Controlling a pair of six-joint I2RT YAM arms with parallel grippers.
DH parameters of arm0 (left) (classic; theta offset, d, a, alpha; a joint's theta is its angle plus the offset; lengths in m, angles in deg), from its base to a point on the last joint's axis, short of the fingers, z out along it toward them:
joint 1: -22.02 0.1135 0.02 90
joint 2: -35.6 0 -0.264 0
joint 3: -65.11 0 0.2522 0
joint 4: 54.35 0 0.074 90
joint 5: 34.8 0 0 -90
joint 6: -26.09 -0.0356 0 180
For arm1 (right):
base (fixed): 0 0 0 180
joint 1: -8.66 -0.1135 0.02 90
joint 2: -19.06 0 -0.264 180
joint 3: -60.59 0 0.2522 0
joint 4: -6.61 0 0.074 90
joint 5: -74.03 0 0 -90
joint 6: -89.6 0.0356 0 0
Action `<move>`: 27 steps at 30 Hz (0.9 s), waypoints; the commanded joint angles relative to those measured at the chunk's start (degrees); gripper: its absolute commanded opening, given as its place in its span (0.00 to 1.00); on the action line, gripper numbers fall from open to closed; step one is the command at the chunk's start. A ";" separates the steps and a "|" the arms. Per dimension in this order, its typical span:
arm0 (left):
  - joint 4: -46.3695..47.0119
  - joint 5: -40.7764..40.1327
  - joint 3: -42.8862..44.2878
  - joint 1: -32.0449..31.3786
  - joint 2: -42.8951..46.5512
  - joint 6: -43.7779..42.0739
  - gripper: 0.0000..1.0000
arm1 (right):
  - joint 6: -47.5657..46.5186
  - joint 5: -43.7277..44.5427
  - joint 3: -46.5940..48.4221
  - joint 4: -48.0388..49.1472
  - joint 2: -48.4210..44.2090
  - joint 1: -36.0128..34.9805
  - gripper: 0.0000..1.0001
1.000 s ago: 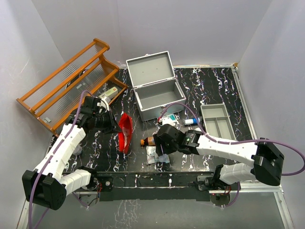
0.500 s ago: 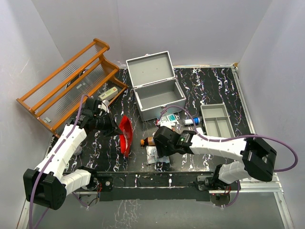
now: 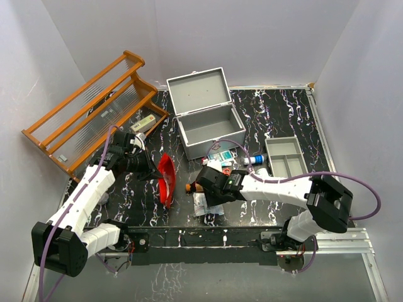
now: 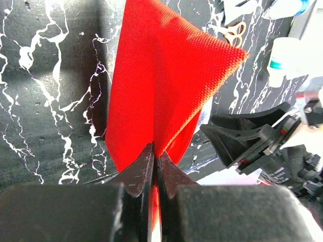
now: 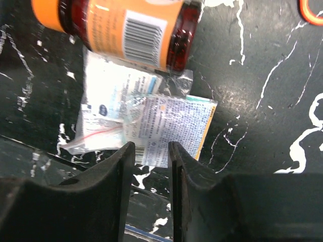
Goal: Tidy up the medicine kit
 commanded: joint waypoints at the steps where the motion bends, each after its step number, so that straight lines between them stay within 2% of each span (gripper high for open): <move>1: -0.45 2.48 0.37 -0.16 0.64 -2.96 0.00 | 1.61 1.64 4.49 -0.73 -0.52 -0.50 0.35; 5: -0.13 2.06 0.02 -0.15 0.55 -3.68 0.00 | 1.64 0.43 5.55 -0.40 2.36 -0.91 0.42; 13: 0.42 2.09 -1.59 -0.19 1.67 -3.89 0.00 | 2.55 0.90 5.35 0.11 7.95 -1.80 0.38; 17: 0.76 2.36 -1.88 -0.20 1.68 -4.06 0.00 | 2.49 2.08 5.22 -0.13 9.82 -1.80 0.28; 21: 0.91 2.64 -1.67 -0.15 2.05 -4.54 0.00 | 2.82 2.63 4.55 0.22 8.50 -1.80 0.11; 27: 1.68 3.75 -1.68 -0.14 2.65 -5.42 0.00 | 4.01 5.49 3.97 0.57 2.67 -1.75 0.03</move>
